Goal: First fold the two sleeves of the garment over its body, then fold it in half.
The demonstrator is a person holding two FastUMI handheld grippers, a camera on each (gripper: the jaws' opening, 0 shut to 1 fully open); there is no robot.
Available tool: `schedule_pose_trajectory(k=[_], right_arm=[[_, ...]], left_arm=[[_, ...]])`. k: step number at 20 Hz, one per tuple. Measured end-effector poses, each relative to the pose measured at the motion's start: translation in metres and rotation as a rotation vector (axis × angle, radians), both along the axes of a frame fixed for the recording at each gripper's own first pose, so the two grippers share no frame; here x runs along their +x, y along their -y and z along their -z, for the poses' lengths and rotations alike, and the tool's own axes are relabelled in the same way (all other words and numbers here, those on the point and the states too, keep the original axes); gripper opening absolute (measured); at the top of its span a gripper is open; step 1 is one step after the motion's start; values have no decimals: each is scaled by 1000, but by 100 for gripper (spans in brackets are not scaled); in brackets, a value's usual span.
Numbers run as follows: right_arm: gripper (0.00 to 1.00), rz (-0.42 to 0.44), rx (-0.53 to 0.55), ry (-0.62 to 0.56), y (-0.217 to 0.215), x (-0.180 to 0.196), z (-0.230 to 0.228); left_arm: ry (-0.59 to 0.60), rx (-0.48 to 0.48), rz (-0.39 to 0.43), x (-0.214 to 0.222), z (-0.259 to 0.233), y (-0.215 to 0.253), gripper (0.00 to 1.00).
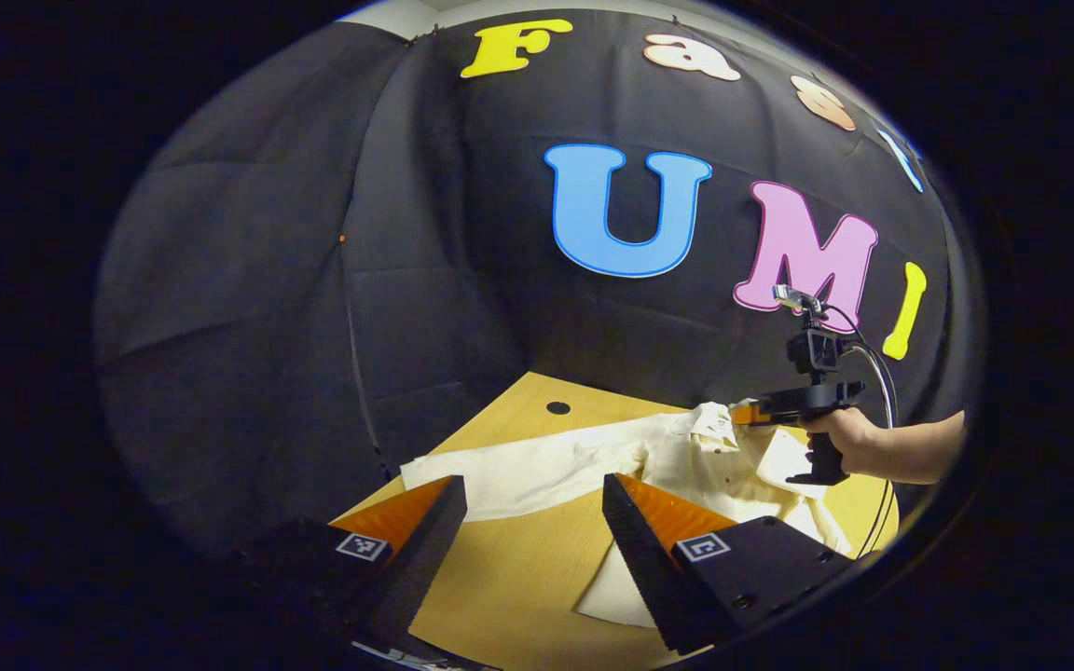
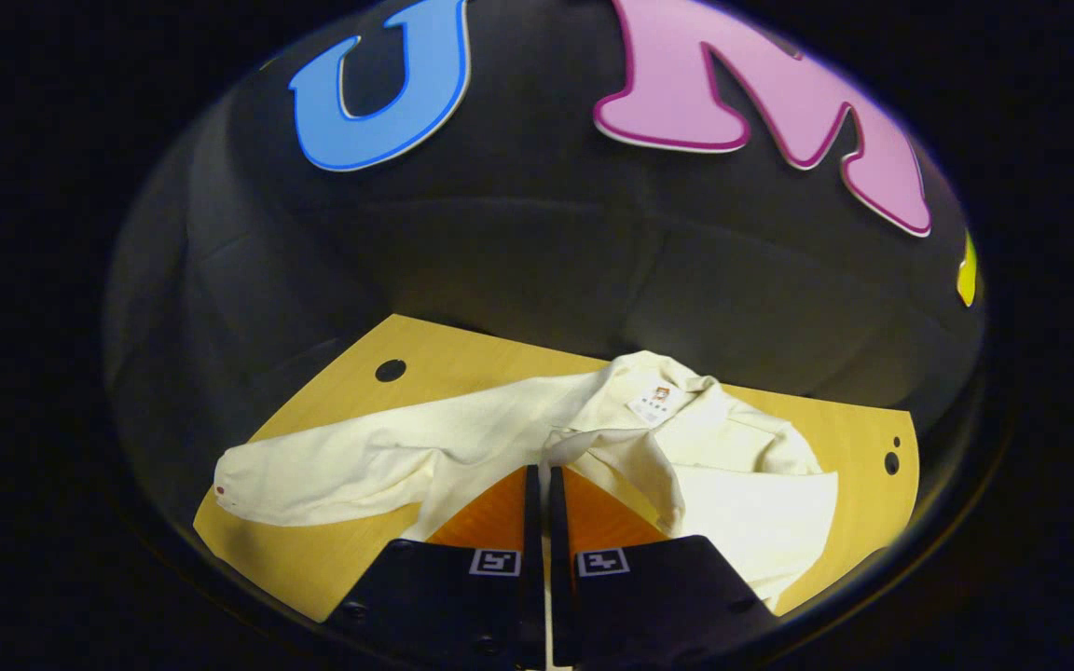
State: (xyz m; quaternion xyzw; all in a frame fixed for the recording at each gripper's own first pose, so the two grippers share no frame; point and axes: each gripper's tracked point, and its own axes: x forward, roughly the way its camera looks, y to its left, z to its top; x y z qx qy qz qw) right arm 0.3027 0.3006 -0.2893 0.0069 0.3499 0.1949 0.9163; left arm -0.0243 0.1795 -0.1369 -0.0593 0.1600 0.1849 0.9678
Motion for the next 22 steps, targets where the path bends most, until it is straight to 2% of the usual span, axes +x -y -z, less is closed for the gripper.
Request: schedule_pose_trajectory(k=[2, 3, 4, 8, 11, 12, 15, 17, 19, 22], right_arm=[[13, 0, 19, -3, -20, 5, 12], [27, 5, 25, -3, -26, 9, 18], [31, 5, 29, -1, -29, 13, 23], [90, 12, -26, 10, -3, 1, 19], [93, 46, -41, 96, 36, -13, -11], [97, 59, -52, 127, 51, -18, -22], [97, 104, -89, 210, 94, -32, -53], [97, 135, -111, 253, 120, -43, -71], [98, 180, -89, 273, 141, -58, -91], [97, 241, -63, 302, 169, -74, -113]], left_arm=[[-10, 1, -9, 0, 9, -11, 96], [-16, -2, -13, 2, 13, -16, 96], [-20, -9, -16, 1, 18, -20, 96], [-33, -8, -33, 17, 38, -41, 96], [-31, -24, -66, 38, 48, -65, 96], [-39, -35, -78, 43, 55, -73, 96], [-69, -44, -112, 63, 78, -108, 96], [-106, -50, -104, 79, 100, -128, 96], [-192, -58, -124, 91, 129, -155, 96], [-252, -119, -153, 105, 162, -179, 97]])
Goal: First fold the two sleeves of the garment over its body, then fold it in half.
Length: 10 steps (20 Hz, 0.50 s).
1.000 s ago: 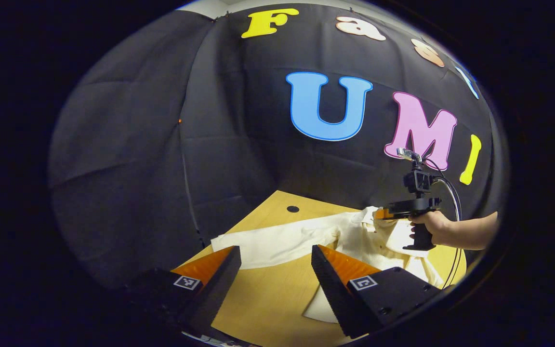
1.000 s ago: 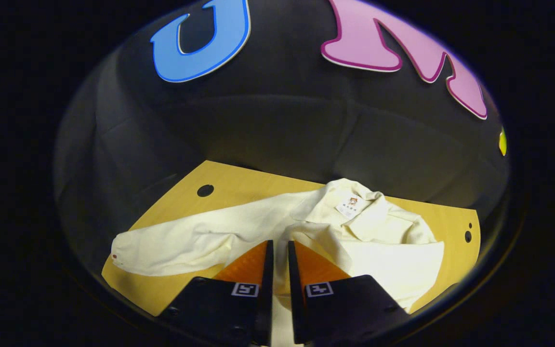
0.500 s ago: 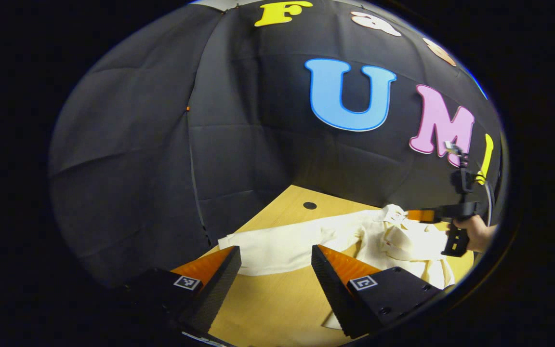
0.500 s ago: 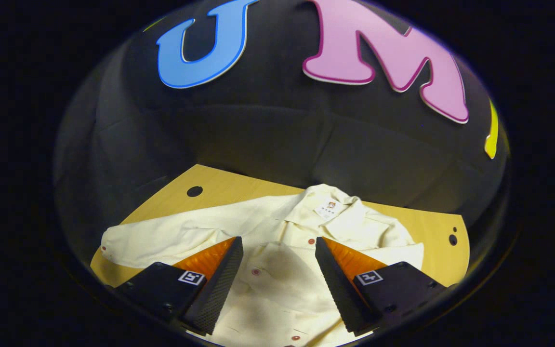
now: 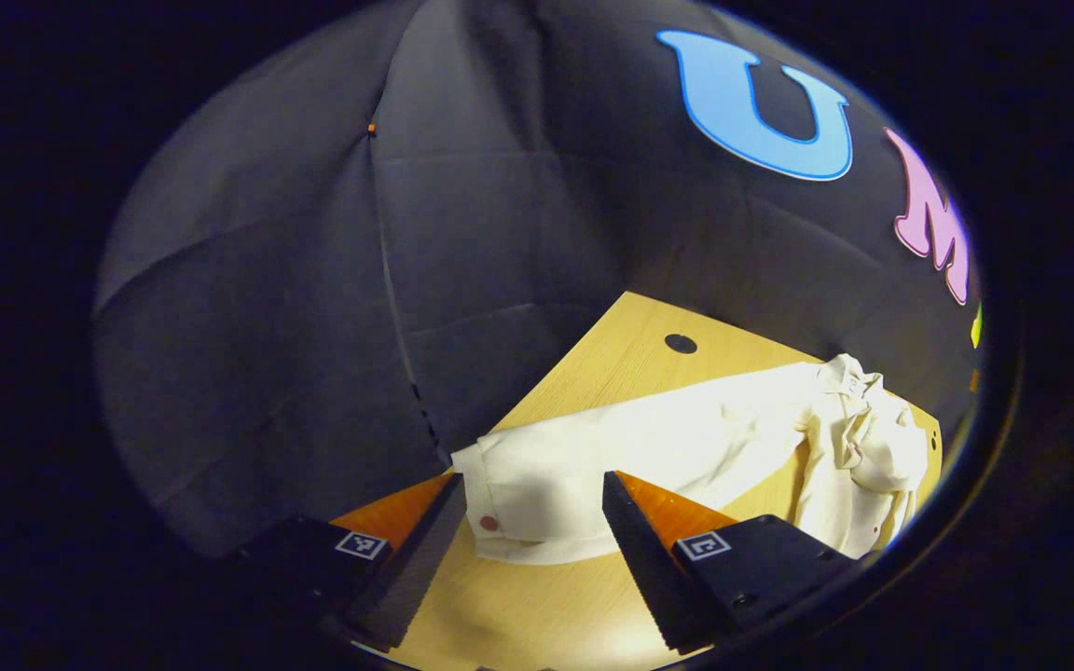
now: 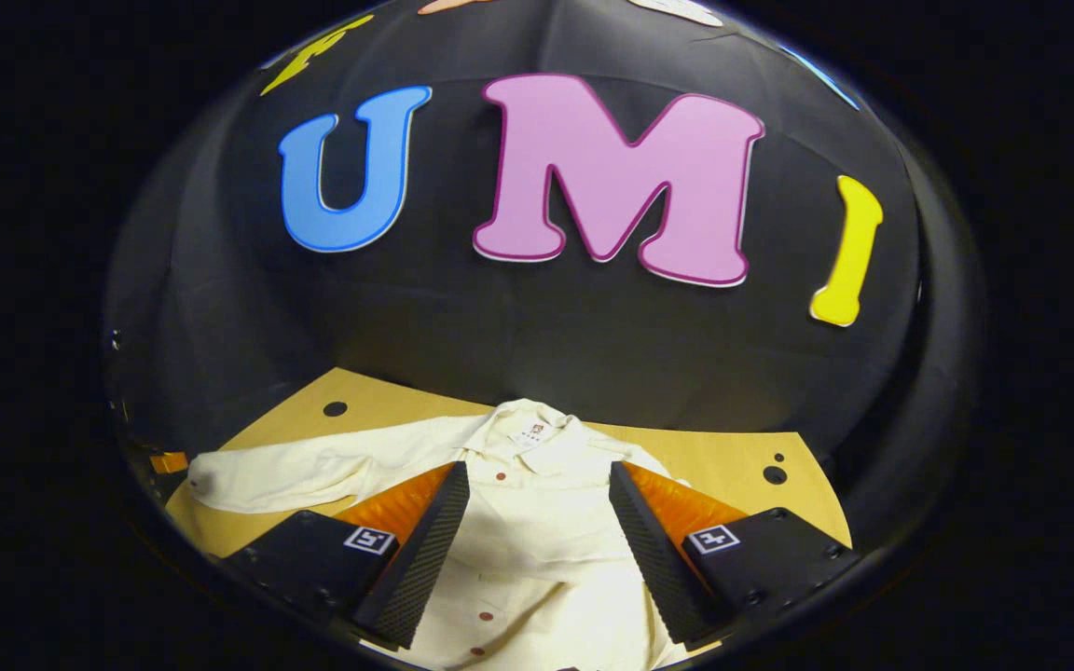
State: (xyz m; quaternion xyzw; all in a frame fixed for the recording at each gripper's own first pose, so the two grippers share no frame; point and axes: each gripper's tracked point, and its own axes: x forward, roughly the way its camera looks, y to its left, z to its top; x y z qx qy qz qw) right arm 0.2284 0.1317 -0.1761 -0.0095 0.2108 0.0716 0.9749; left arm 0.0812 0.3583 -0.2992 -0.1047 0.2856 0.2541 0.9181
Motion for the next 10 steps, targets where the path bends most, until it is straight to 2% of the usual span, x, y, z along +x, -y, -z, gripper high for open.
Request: schedule_pose_trajectory(k=[4, 7, 10], right_arm=[[97, 122, -49, 23, 64, -40, -8], [96, 182, -54, -5, 99, -75, -4], [96, 222, -114, -14, 130, -101, 1]], left_arm=[[-36, -91, 11, 14, 34, -10, 96], [-104, -88, 41, 14, 55, -17, 97], [-152, -102, 48, 14, 65, -18, 96]])
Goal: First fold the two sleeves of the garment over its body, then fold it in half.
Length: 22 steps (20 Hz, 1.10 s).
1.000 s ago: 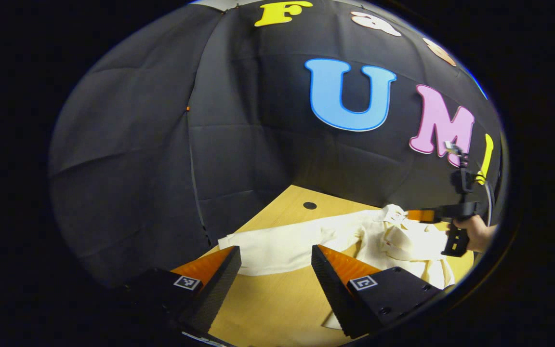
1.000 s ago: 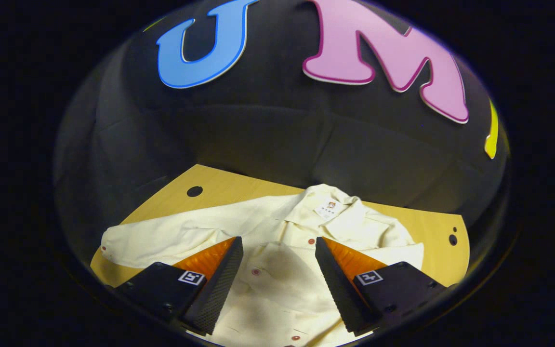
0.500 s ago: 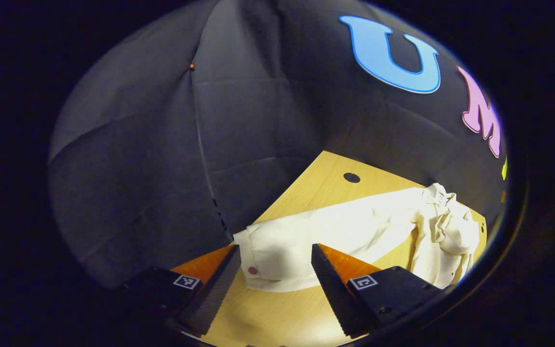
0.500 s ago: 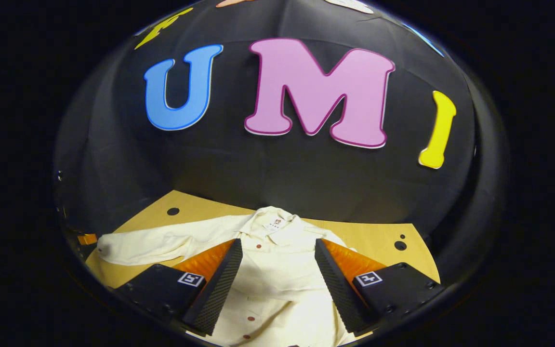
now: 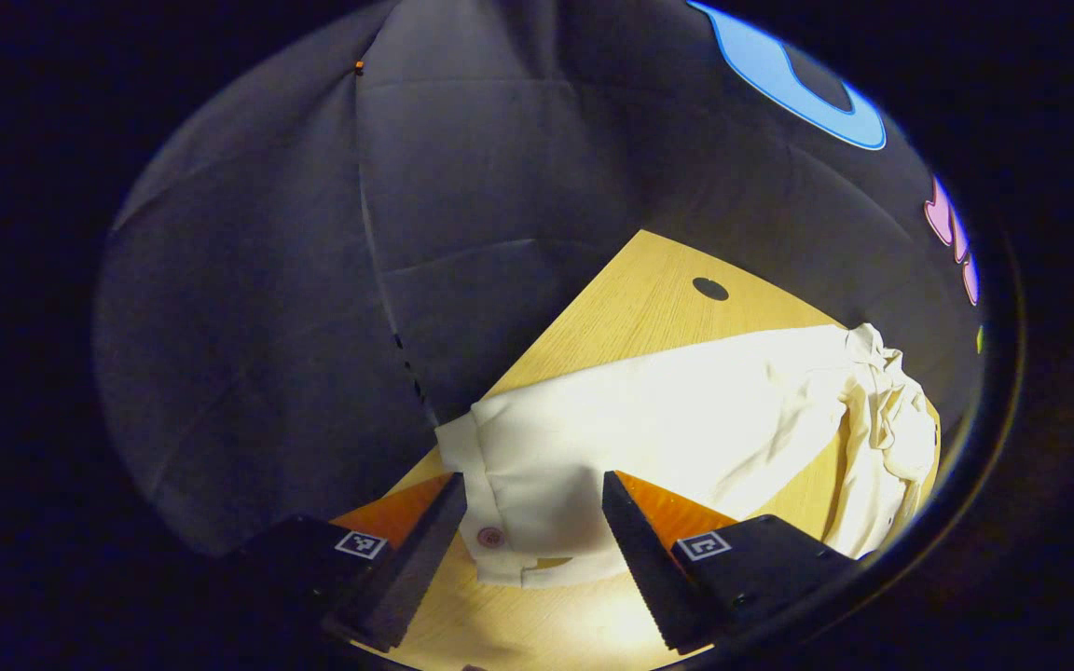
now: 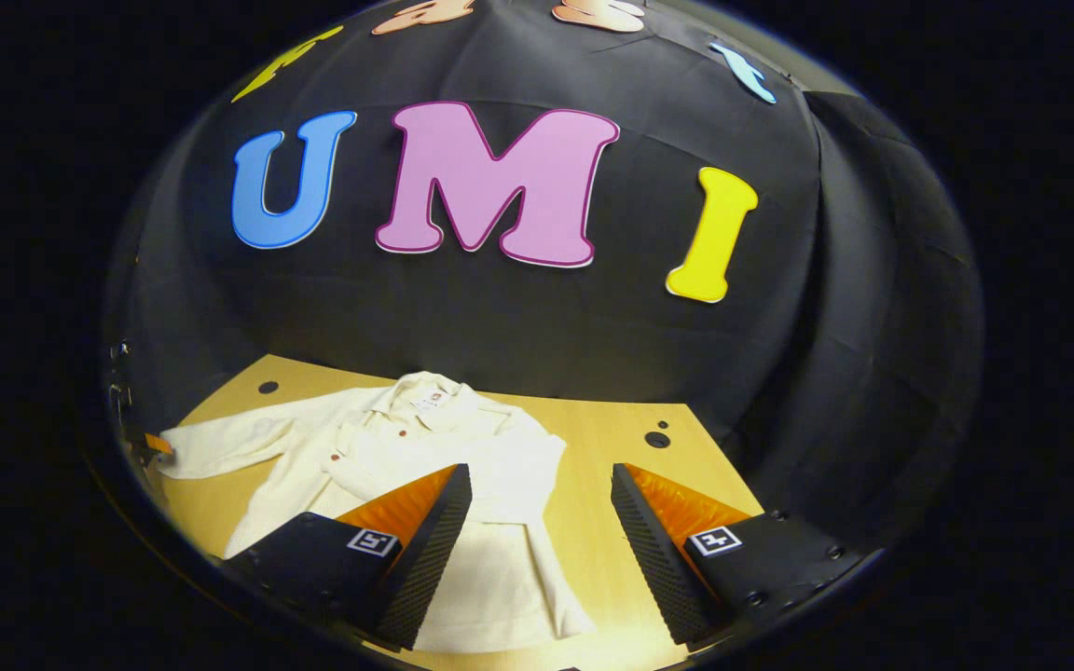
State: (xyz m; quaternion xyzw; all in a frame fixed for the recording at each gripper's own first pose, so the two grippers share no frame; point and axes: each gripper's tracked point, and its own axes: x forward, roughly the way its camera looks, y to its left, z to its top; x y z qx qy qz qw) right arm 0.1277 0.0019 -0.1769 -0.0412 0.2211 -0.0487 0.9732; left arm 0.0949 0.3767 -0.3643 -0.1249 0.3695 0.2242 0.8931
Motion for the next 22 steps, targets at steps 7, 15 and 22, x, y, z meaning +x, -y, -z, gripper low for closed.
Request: schedule_pose_trajectory(k=[7, 15, 22], right_arm=[[97, 71, 26, -13, 20, -22, 7], [96, 98, 21, -35, 42, -34, 24], [96, 162, 67, -41, 87, -44, 35]], left_arm=[[-92, 51, 43, 1, 18, -7, 81], [47, 66, 132, 52, -43, 40, 6], [250, 78, 438, 153, -162, 219, 6]])
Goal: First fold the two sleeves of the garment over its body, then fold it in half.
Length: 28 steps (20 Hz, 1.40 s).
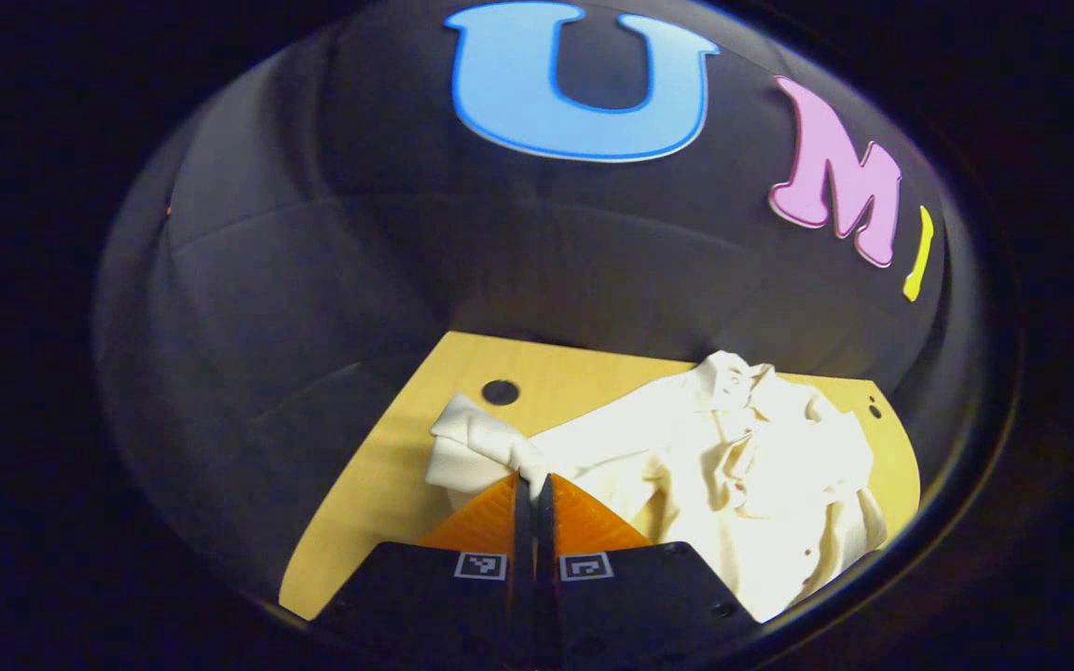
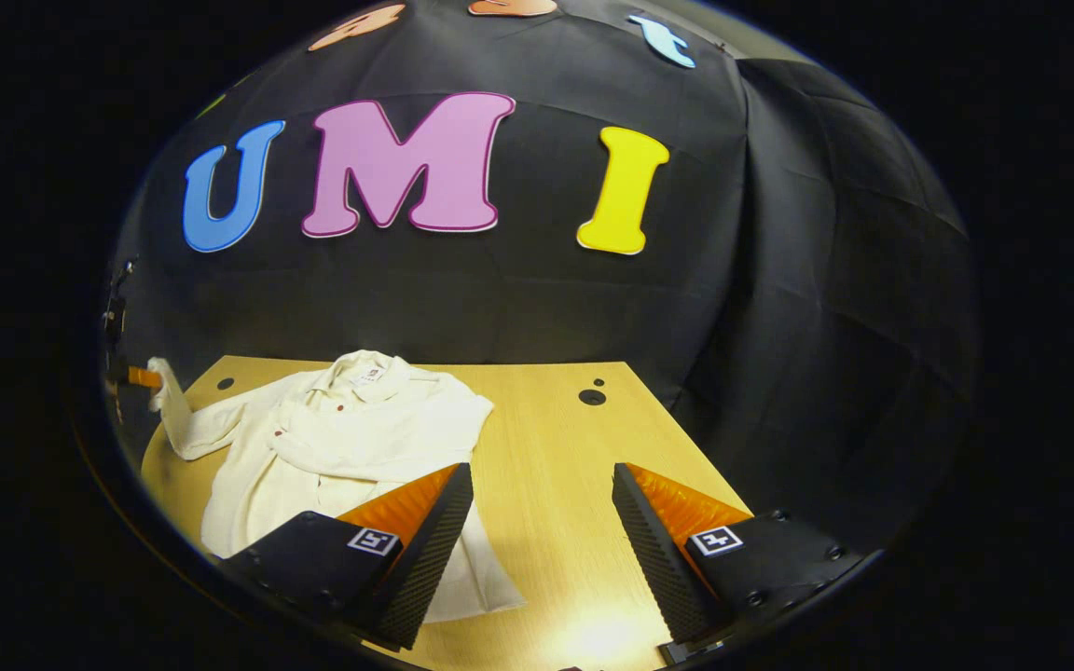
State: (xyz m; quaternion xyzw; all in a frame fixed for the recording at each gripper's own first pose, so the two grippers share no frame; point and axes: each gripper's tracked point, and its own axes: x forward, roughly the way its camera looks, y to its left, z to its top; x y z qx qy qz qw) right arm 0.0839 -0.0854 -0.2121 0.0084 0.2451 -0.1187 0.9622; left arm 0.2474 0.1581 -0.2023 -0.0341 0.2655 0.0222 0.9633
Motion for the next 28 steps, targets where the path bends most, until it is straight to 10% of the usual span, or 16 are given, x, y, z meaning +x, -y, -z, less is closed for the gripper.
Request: schedule_pose_trajectory(k=[8, 14, 16, 20, 28], right_arm=[[97, 66, 56, -58, 47, -16, 34], [97, 72, 77, -114, 64, -23, 63], [97, 68, 79, -130, 66, -23, 71], [96, 46, 105, -164, 58, -20, 87], [97, -90, 203, -299, -6, -18, 126]], left_arm=[[71, -166, 355, 53, -39, 276, 6], [8, -213, 467, 64, 10, 406, 8], [-14, -215, 472, 68, 26, 425, 21], [-18, -235, 480, 62, 39, 437, 98], [-44, -16, 386, -26, 48, 296, 92]])
